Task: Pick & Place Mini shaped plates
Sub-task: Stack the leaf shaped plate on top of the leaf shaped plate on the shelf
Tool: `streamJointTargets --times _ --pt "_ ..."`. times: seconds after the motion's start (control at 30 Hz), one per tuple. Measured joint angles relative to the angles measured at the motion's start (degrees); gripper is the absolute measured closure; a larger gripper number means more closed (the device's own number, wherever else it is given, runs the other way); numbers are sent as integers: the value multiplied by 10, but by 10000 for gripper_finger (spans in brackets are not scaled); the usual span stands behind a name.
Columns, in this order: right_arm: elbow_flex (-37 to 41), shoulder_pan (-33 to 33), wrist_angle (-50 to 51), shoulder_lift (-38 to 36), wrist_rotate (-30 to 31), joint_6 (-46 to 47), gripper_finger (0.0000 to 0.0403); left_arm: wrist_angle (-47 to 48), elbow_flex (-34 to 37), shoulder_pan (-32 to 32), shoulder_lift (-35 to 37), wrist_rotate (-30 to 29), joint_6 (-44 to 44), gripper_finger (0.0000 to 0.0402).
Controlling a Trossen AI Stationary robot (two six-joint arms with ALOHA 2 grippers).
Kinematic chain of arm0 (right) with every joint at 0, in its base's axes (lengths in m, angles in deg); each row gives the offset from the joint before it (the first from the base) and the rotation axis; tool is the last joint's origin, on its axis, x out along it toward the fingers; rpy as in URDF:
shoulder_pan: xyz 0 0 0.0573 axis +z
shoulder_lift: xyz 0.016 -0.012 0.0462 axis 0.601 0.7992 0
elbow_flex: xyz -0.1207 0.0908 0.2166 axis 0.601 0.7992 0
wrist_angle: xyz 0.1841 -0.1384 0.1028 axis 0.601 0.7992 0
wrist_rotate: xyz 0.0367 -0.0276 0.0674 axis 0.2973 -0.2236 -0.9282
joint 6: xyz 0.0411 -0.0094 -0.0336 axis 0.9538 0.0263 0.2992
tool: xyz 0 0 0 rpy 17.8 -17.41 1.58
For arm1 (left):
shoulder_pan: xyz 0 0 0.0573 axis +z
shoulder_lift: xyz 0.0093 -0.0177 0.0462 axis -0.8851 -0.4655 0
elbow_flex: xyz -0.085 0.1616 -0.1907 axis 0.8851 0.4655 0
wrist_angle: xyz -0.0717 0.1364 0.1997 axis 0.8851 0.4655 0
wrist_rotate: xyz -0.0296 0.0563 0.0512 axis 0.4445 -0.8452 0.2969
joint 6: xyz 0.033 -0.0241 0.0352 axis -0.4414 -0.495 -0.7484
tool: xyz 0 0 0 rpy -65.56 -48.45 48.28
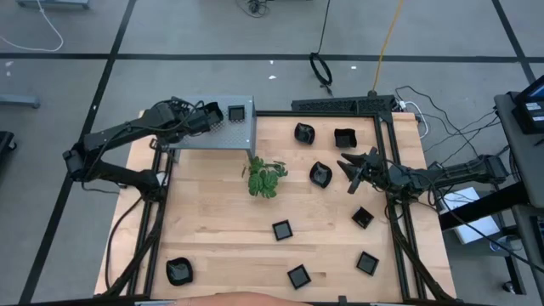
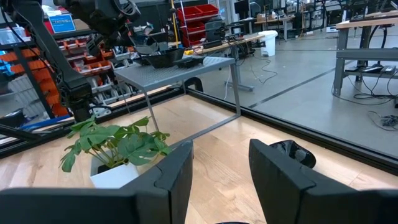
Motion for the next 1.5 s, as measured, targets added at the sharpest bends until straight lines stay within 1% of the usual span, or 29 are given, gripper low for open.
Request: streamJointTargets --times 0.17,0.43,0.53,0.67,0.83,0.93,1.07,1.17,1.23,1.3,1.4,1.5 --pt "0 0 0 0 0 0 258 -2 0 0 -16 4 27 374" --pt "0 0 0 0 0 0 257 -16 0 -1 -31 10 36 369" --pt "0 0 0 0 0 0 259 -16 0 -1 -31 9 37 350" --pt "0 0 0 0 0 0 257 -16 0 -3 -30 4 26 311" --pt "0 0 0 0 0 0 259 -15 0 -20 -26 -20 26 264" --pt "0 0 0 0 0 0 258 -20 0 -35 -12 -47 24 248" --pt "0 0 0 0 0 0 257 -39 0 -59 14 -71 -4 241" --pt "0 0 0 0 0 0 259 -76 0 -79 36 -69 -73 241" --pt "0 0 0 0 0 0 258 -117 0 -94 49 -59 -144 240" --pt "0 0 0 0 0 0 257 -167 0 -104 61 -36 -231 240" --pt "0 0 0 0 0 0 258 -243 0 -114 74 16 -397 240" --pt "0 0 0 0 0 0 259 -316 0 -116 79 107 -603 240"
